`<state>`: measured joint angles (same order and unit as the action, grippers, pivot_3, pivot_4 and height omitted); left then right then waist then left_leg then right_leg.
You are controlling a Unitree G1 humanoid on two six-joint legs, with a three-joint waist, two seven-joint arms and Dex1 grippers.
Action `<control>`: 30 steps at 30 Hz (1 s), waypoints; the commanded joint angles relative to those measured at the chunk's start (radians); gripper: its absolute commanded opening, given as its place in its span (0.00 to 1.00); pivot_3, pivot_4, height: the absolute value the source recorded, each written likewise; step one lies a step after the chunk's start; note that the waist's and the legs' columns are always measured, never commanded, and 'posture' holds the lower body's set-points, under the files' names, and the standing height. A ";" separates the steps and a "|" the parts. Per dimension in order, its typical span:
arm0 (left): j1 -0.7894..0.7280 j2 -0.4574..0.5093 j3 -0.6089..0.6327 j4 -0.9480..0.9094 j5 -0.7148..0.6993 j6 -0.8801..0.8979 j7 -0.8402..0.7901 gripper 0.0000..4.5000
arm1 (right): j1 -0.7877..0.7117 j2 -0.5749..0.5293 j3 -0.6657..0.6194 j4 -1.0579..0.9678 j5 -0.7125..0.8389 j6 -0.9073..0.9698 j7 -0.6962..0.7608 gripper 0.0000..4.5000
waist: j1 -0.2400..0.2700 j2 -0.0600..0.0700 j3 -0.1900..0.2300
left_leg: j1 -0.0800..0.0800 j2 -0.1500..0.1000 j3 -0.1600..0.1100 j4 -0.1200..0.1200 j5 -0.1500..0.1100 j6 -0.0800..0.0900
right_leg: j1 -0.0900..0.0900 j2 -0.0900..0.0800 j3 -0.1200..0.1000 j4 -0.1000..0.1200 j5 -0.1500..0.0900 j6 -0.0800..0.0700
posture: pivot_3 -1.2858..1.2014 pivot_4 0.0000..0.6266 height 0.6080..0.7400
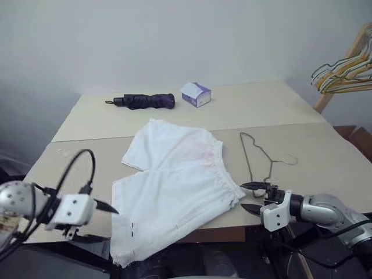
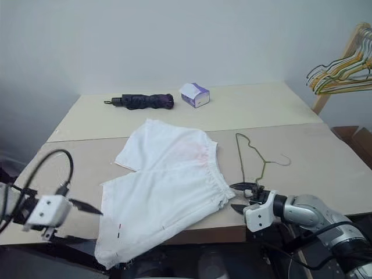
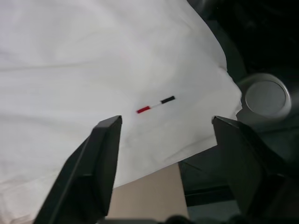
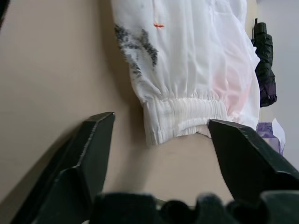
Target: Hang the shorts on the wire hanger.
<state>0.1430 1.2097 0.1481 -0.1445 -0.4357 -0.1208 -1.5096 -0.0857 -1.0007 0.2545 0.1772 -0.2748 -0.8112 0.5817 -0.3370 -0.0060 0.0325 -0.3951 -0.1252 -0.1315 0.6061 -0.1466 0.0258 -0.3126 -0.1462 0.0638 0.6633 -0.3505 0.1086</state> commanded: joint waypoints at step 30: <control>-0.540 -0.390 -0.092 -0.129 -0.200 0.585 0.365 1.00 | -0.158 0.219 -0.211 -0.418 0.582 2.009 -0.255 0.50 | -0.004 0.000 -0.001 | -0.012 0.000 -0.001 0.004 0.000 0.001 | -0.007 -0.001 -0.003 -0.004 0.004 0.002 | 0.37 0.00 1.00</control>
<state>-0.3805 0.8173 0.0353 -0.2477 -0.6309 0.4626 -1.1478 -0.2339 -0.7782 0.0553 -0.2631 0.3402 1.1720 0.3490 -0.3415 -0.0059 0.0311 -0.4068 -0.1256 -0.1322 0.6099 -0.1470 0.0266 -0.3198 -0.1471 0.0612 0.6586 -0.3464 0.1109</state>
